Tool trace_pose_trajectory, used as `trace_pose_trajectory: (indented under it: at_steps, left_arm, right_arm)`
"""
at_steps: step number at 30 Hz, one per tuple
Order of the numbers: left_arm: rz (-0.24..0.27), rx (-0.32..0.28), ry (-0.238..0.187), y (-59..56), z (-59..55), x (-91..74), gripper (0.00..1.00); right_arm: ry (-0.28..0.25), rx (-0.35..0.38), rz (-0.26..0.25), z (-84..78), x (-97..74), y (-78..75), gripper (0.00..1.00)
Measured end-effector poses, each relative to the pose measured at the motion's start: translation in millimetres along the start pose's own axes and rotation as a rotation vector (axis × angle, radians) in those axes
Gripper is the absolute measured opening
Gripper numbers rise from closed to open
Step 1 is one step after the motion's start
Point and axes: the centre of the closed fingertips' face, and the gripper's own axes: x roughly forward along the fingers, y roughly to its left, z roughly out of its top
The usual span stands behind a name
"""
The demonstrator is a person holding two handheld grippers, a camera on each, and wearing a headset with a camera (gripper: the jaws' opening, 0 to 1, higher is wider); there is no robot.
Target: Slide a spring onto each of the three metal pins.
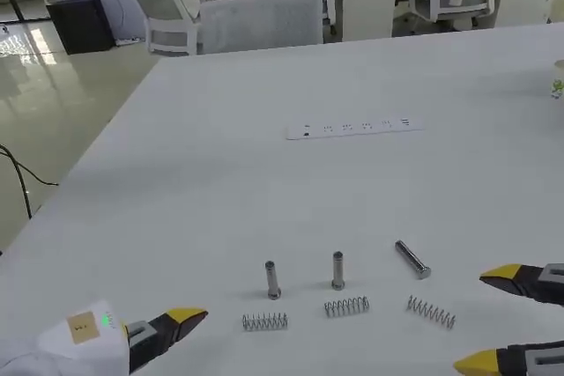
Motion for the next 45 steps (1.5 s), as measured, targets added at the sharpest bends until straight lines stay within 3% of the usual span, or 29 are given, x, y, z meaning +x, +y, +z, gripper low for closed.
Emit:
trace_pose_trajectory:
  at_steps: [27, 45]
  left_arm:
    - [0.014, -0.007, -0.016, 3.3, 3.1, -2.0, 0.78]
    - [0.019, -0.013, -0.018, 3.8, 2.8, -2.3, 0.77]
  right_arm:
    - [0.006, -0.070, -0.026, 41.9, 14.3, -38.0, 0.61]
    - [0.077, -0.082, -0.035, 53.9, 37.4, -59.8, 0.55]
